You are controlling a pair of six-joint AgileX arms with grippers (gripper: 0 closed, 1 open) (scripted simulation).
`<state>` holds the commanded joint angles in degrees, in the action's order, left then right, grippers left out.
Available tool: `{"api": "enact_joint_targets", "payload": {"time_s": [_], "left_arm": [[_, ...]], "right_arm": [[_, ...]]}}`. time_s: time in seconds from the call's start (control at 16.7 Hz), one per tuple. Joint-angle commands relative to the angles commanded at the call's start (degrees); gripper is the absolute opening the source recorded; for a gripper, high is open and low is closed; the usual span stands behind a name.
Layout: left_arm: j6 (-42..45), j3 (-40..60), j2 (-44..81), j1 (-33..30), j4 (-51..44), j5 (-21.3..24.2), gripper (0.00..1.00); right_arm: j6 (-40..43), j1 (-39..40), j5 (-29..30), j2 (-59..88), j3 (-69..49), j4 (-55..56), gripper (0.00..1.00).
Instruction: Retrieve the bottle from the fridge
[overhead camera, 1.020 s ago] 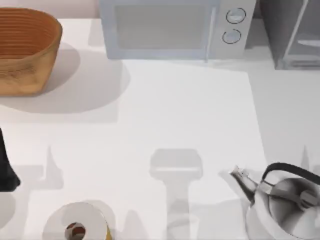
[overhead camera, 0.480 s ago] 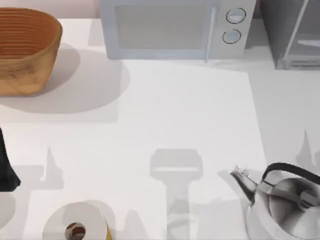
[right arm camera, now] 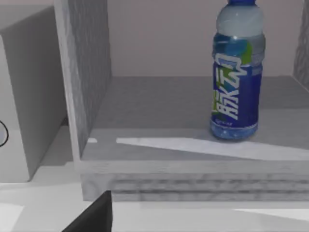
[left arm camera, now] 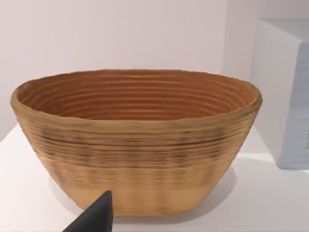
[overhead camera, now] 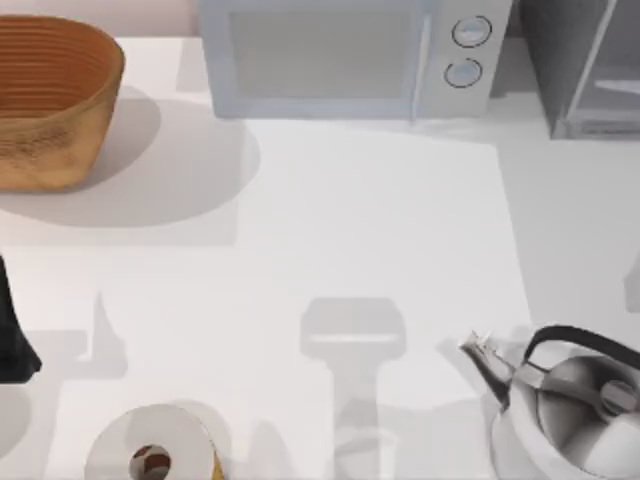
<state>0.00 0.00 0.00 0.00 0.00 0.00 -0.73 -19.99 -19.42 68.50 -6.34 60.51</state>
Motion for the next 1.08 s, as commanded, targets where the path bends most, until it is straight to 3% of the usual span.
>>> {"api": "enact_joint_targets", "payload": {"time_s": [0.54, 1.08], "left_arm": [[0.00, 0.00, 0.00, 0.00, 0.00, 0.00, 1.00], [0.00, 0.00, 0.00, 0.00, 0.00, 0.00, 1.00]], "right_arm": [[-0.31, -9.93, -9.40, 32.19, -3.84, 30.18, 1.00], [-0.24, -10.07, -9.73, 34.78, -4.79, 31.75, 1.00]]}}
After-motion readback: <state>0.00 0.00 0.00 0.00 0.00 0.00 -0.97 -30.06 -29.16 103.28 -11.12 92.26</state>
